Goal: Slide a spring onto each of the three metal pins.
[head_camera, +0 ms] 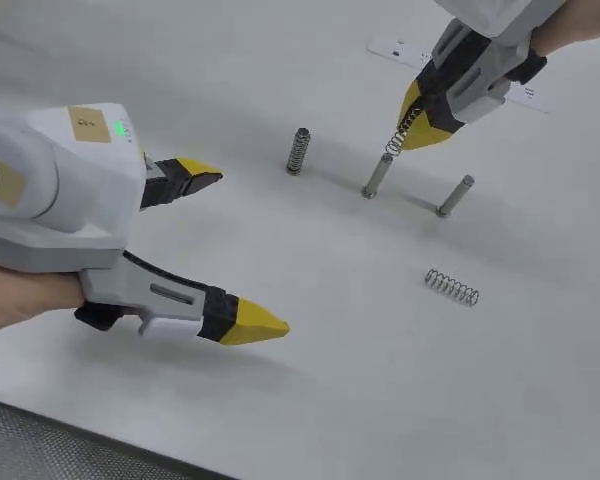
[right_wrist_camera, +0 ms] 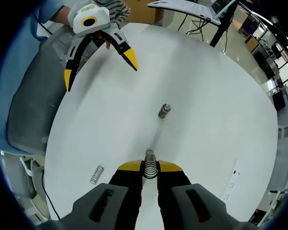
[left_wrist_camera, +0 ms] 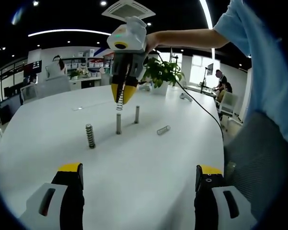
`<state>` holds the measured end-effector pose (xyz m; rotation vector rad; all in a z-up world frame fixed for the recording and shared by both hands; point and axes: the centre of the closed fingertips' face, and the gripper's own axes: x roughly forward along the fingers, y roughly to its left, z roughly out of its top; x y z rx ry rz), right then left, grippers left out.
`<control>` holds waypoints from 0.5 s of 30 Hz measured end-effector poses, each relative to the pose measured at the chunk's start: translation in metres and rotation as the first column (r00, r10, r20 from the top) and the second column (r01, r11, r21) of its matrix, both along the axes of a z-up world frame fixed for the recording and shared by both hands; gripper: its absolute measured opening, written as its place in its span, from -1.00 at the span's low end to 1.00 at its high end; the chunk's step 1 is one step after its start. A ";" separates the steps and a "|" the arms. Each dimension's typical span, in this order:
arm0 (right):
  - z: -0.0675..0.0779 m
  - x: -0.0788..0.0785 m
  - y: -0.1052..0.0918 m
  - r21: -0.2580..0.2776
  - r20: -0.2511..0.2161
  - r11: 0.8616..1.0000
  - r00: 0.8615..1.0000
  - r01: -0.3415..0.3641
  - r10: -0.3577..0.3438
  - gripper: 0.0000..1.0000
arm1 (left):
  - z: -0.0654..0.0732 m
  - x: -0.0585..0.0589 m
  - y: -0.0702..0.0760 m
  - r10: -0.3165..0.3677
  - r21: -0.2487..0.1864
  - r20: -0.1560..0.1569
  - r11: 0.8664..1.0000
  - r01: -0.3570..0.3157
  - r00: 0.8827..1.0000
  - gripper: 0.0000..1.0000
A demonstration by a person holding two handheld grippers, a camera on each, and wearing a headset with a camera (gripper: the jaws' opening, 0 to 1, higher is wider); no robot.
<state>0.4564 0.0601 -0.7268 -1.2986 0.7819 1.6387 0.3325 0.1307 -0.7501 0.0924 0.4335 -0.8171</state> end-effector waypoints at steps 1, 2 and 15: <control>0.000 0.000 0.000 -0.002 -0.001 1.000 1.000 -0.003 0.003 -0.84 | 0.000 0.000 0.000 0.002 0.000 0.001 1.000 -0.002 1.000 0.89; -0.001 -0.002 -0.001 -0.007 -0.001 1.000 1.000 -0.005 0.005 -0.84 | 0.001 0.001 0.000 0.004 -0.003 0.002 1.000 -0.004 1.000 0.89; -0.009 0.006 -0.001 -0.035 -0.006 0.999 1.000 -0.016 0.016 -0.84 | 0.002 0.003 0.002 0.013 -0.009 0.003 1.000 -0.013 1.000 0.89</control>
